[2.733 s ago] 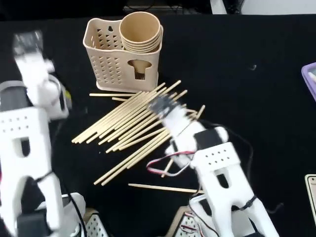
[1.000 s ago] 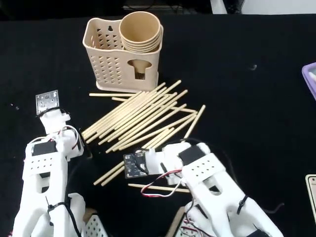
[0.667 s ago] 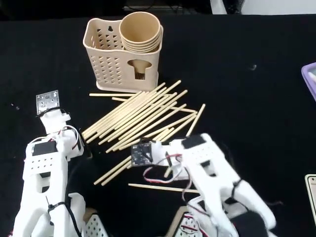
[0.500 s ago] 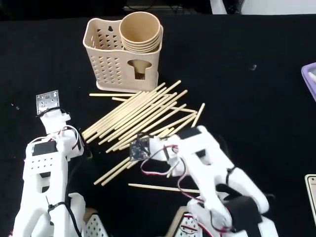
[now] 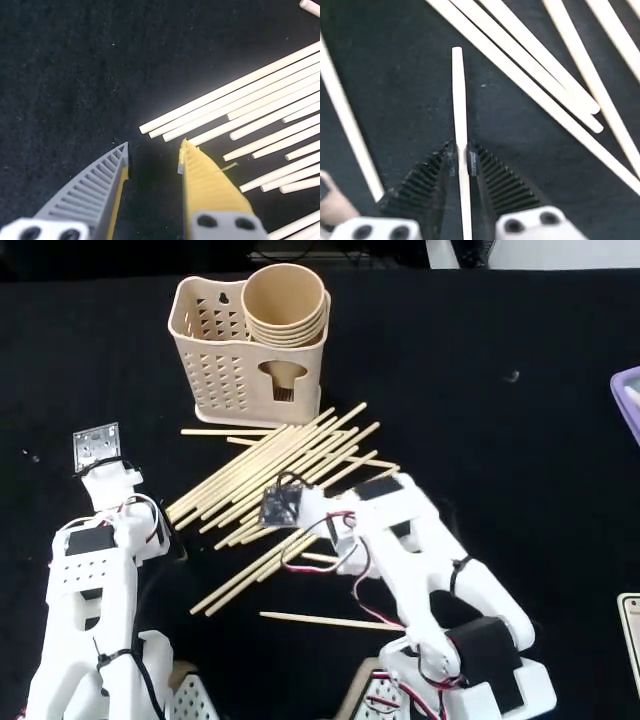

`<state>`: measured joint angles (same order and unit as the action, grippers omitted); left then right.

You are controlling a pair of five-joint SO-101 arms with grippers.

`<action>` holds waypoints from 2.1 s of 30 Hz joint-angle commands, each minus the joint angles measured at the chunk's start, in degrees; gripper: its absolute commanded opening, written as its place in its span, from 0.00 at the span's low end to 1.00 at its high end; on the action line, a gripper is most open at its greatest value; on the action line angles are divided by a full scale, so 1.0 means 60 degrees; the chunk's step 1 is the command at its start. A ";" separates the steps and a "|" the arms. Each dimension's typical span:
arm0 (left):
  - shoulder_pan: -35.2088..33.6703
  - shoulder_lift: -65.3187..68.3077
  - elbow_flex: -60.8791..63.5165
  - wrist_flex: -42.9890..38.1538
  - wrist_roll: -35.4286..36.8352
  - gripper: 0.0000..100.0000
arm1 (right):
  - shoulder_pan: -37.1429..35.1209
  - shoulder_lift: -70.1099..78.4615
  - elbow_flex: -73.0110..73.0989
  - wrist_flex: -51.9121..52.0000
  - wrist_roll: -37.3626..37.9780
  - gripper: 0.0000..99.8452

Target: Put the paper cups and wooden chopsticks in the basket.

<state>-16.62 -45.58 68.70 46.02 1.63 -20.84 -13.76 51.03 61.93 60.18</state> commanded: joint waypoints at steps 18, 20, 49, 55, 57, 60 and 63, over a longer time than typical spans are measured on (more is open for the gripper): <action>-0.0960 -0.0234 -0.0125 -0.0103 0.0029 0.17 | -0.3912 0.0022 0.0520 0.0161 -0.3810 0.05; -0.0960 -0.0234 -0.0125 -0.0103 0.0029 0.17 | -0.3912 0.0022 0.0696 0.0161 -0.3810 0.10; -0.0945 -0.0234 -0.0081 -0.0176 0.0029 0.17 | -0.4366 -0.2835 0.3070 -0.0132 -0.3487 0.24; -0.0945 -0.0234 -0.0066 -0.0161 0.0029 0.17 | -0.4366 -0.1883 0.3011 -0.0923 -0.3399 0.11; -0.0945 -0.0234 -0.0066 -0.0161 0.0029 0.17 | -0.4381 -0.1956 0.3026 -0.0908 -0.3414 0.00; -0.0945 -0.0234 -0.0081 -0.0161 0.0029 0.17 | -0.4366 -0.2161 0.3040 -0.0659 -0.3399 0.01; -0.0945 -0.0234 -0.0081 -0.0161 0.0029 0.17 | -0.4366 -0.2733 0.2542 0.0088 -0.3399 0.01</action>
<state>-21.80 -45.58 68.70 45.76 1.63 -46.42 -27.65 68.26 58.24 38.99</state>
